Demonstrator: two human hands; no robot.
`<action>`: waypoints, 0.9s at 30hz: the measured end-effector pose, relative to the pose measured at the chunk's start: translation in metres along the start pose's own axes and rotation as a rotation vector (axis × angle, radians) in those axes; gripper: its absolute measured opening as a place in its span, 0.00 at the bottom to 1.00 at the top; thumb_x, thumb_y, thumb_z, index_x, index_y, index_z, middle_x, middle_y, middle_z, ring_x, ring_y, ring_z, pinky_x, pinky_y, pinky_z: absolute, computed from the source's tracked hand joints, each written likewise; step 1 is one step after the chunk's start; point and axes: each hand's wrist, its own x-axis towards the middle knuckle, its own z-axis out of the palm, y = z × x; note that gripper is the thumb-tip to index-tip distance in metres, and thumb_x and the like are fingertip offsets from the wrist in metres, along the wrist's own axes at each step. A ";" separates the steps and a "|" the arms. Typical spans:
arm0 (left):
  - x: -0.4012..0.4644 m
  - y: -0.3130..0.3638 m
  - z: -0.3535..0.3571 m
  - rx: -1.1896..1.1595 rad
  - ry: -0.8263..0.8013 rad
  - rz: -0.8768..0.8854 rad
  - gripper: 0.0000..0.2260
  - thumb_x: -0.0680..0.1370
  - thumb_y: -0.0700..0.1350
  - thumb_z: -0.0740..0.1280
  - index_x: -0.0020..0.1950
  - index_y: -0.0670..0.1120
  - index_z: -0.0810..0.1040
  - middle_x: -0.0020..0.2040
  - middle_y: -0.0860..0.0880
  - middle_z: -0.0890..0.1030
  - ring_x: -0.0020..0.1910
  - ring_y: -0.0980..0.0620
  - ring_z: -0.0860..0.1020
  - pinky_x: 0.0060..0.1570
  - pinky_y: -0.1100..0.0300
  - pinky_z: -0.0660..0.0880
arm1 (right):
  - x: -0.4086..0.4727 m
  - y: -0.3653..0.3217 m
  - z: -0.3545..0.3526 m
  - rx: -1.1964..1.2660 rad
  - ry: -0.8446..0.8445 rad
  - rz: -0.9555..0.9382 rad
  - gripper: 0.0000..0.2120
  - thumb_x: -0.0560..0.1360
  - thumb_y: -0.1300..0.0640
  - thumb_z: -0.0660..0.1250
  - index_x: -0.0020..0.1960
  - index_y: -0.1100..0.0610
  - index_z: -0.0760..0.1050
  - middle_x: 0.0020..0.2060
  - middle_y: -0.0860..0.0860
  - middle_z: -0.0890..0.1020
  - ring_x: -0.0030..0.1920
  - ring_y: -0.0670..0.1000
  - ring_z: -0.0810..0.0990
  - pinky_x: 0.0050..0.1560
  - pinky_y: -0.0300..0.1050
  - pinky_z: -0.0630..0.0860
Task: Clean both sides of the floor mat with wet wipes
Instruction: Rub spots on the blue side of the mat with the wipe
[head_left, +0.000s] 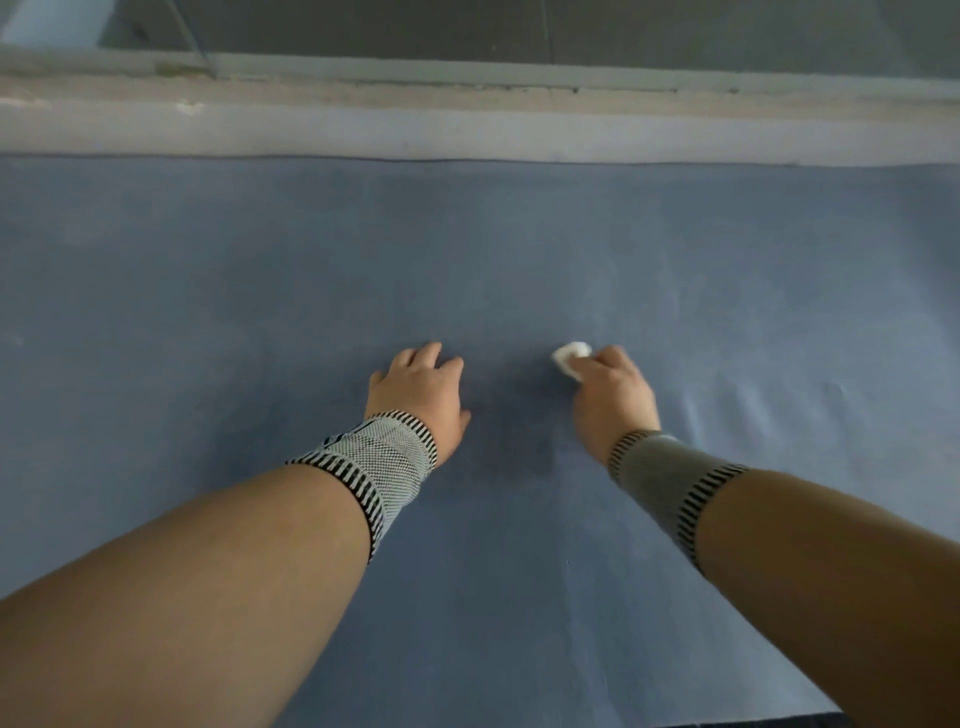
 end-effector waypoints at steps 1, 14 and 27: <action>-0.002 0.002 0.001 0.008 0.032 0.013 0.24 0.77 0.56 0.67 0.71 0.52 0.67 0.75 0.52 0.62 0.72 0.48 0.61 0.65 0.48 0.65 | 0.000 0.006 0.001 0.043 0.018 0.040 0.11 0.73 0.61 0.65 0.50 0.46 0.79 0.43 0.51 0.75 0.47 0.55 0.74 0.45 0.42 0.67; -0.015 -0.002 0.005 0.046 -0.099 0.106 0.32 0.75 0.54 0.67 0.76 0.50 0.59 0.79 0.50 0.51 0.76 0.48 0.54 0.70 0.46 0.61 | -0.025 0.011 0.000 0.090 0.000 0.142 0.08 0.75 0.50 0.65 0.39 0.52 0.72 0.43 0.51 0.79 0.41 0.51 0.74 0.44 0.46 0.72; -0.038 -0.012 0.013 0.142 -0.068 0.183 0.29 0.77 0.56 0.65 0.75 0.50 0.62 0.78 0.50 0.56 0.75 0.48 0.57 0.69 0.46 0.61 | -0.058 0.014 -0.014 0.029 -0.096 0.046 0.08 0.75 0.60 0.63 0.53 0.52 0.75 0.48 0.51 0.76 0.51 0.55 0.75 0.49 0.41 0.68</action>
